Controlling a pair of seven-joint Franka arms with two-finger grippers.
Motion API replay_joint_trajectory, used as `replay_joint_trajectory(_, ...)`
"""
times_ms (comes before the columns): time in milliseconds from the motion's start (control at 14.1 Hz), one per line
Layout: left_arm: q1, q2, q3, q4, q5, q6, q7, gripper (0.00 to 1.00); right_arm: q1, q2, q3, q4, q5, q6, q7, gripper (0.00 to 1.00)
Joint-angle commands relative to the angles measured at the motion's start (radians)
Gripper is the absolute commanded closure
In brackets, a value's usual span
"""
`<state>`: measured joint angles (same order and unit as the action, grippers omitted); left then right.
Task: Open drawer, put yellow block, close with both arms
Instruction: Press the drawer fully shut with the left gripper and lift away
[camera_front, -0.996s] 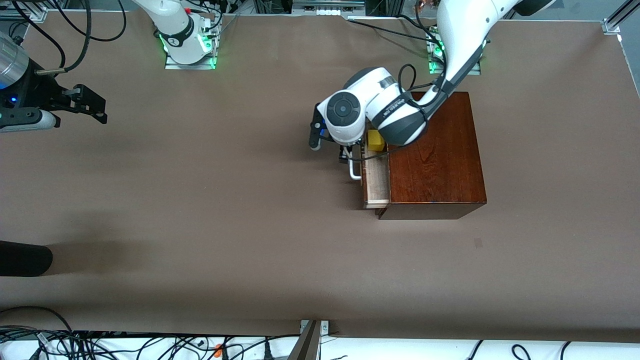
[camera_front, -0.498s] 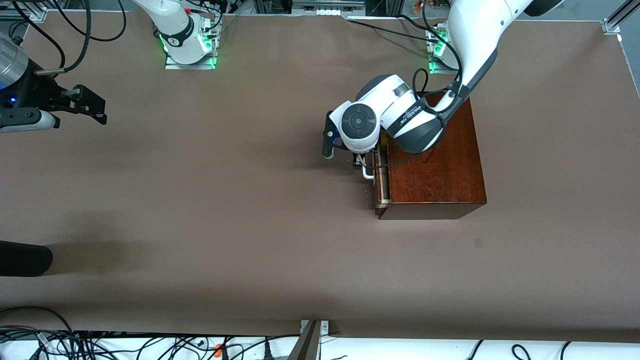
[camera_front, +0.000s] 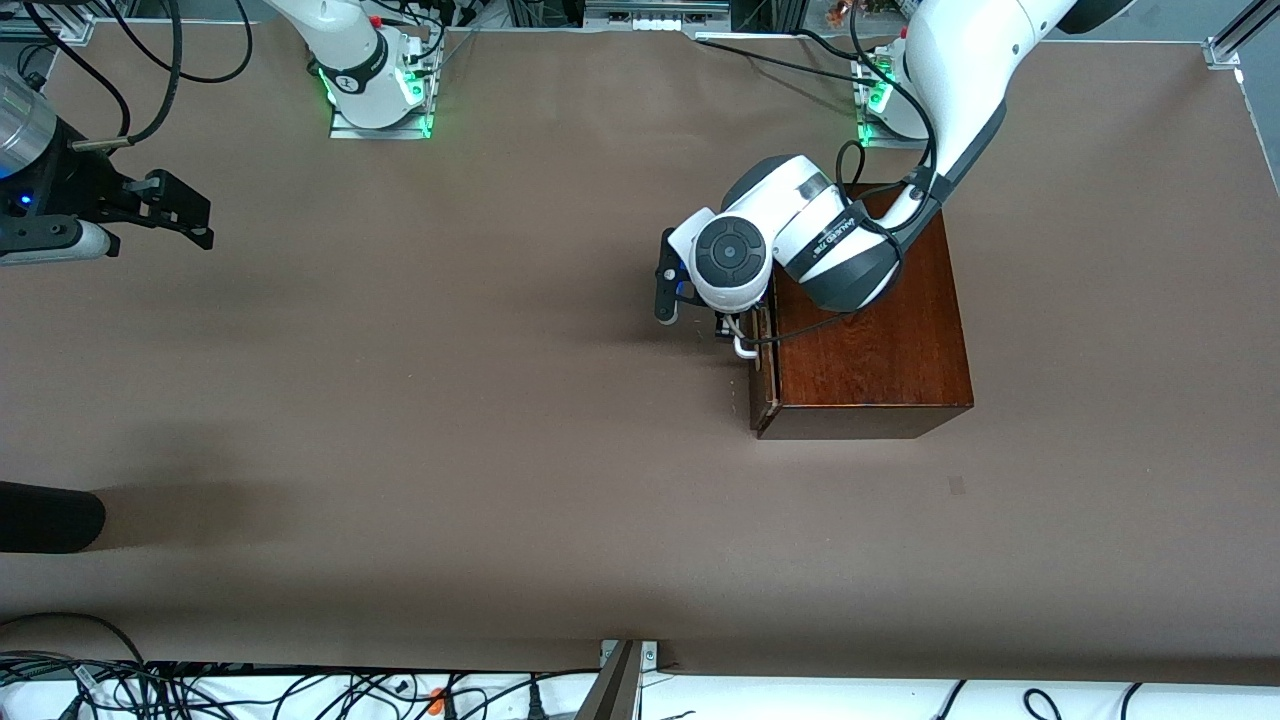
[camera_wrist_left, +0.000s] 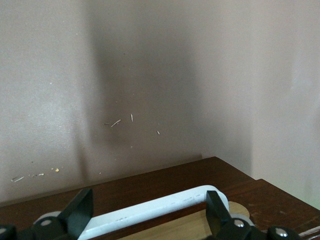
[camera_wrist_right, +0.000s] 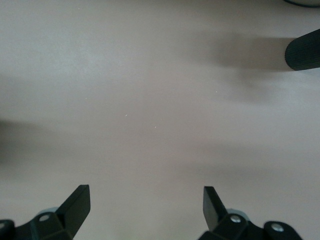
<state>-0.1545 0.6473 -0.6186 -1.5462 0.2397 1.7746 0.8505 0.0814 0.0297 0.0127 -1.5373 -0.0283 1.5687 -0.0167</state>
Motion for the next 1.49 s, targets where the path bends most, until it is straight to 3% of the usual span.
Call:
replay_joint_trajectory(0, 0.032, -0.034, 0.013, 0.0, 0.027, -0.026, 0.025, 0.0, -0.003, 0.003, 0.001, 0.014, -0.002, -0.001, 0.004, 0.0)
replay_joint_trajectory(569, 0.036, -0.044, 0.008, 0.001, 0.021, -0.033, 0.022, 0.0, -0.003, 0.003, 0.001, 0.014, -0.001, 0.001, 0.004, 0.0)
replay_joint_trajectory(783, 0.036, -0.095, 0.005, 0.003, 0.003, -0.037, 0.002, 0.0, -0.003, 0.004, 0.001, 0.014, -0.002, 0.001, 0.004, 0.0)
replay_joint_trajectory(996, 0.038, -0.185, 0.005, 0.014, -0.072, -0.093, -0.153, 0.0, -0.003, 0.004, 0.001, 0.014, -0.002, 0.001, 0.004, 0.0)
replay_joint_trajectory(1210, 0.038, -0.253, 0.01, 0.141, -0.085, -0.255, -0.339, 0.0, -0.003, 0.004, 0.001, 0.014, -0.001, -0.001, 0.004, 0.0)
replay_joint_trajectory(1423, 0.065, -0.265, 0.025, 0.282, -0.07, -0.404, -0.4, 0.0, -0.003, 0.004, 0.001, 0.014, -0.001, 0.001, 0.004, 0.0)
